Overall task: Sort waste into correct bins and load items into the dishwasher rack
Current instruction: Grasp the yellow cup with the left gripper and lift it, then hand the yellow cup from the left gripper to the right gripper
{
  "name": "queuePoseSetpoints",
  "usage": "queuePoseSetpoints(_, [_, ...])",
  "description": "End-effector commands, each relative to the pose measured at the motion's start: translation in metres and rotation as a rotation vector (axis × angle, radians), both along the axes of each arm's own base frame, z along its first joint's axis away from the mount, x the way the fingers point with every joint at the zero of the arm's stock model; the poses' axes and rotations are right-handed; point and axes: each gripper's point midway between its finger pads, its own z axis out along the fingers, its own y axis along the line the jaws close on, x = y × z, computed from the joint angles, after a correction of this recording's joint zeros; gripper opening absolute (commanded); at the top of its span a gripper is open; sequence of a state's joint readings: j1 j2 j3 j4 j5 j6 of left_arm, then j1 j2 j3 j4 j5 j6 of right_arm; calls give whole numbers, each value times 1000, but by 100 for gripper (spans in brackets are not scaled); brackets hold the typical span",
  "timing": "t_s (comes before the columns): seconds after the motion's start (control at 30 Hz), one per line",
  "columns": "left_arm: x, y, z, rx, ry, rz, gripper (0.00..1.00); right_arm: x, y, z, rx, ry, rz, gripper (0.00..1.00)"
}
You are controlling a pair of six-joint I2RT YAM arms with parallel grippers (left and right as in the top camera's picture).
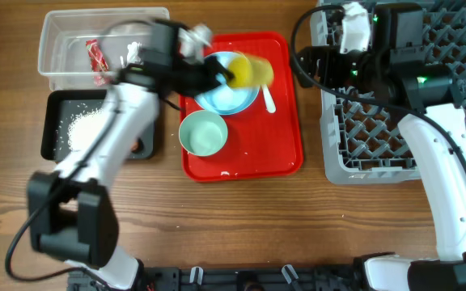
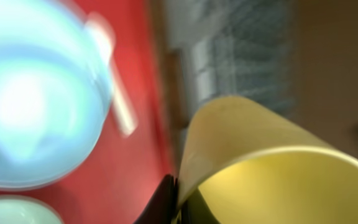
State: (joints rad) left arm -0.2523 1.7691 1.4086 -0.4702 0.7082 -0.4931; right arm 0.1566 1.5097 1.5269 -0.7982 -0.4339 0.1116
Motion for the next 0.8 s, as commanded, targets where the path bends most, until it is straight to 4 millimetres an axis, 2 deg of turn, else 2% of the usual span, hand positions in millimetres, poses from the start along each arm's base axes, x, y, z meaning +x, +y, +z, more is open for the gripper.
queuePoseSetpoints(0.0, [-6, 29, 80, -372, -13, -129, 4, -12, 45, 22, 157, -94, 315, 100])
queuePoseSetpoints(0.07, [-8, 39, 99, -451, -36, -176, 4, -14, 61, 36, 250, -145, 420, 100])
queuePoseSetpoints(0.13, [-15, 41, 114, -507, -61, -246, 4, -19, 74, 51, 335, -209, 540, 100])
queuePoseSetpoints(0.27, [-31, 36, 124, -558, -64, -350, 4, -19, 90, 71, 481, -282, 696, 100])
queuePoseSetpoints(0.43, [-36, 25, 124, -558, -63, -378, 4, -19, 100, 74, 530, -300, 764, 100])
queuePoseSetpoints(0.63, [-41, 15, 124, -557, -56, -401, 4, -25, 124, 68, 531, -301, 816, 100])
queuePoseSetpoints(0.77, [-40, 14, 123, -551, -57, -394, 4, -28, 128, 68, 533, -294, 824, 87])
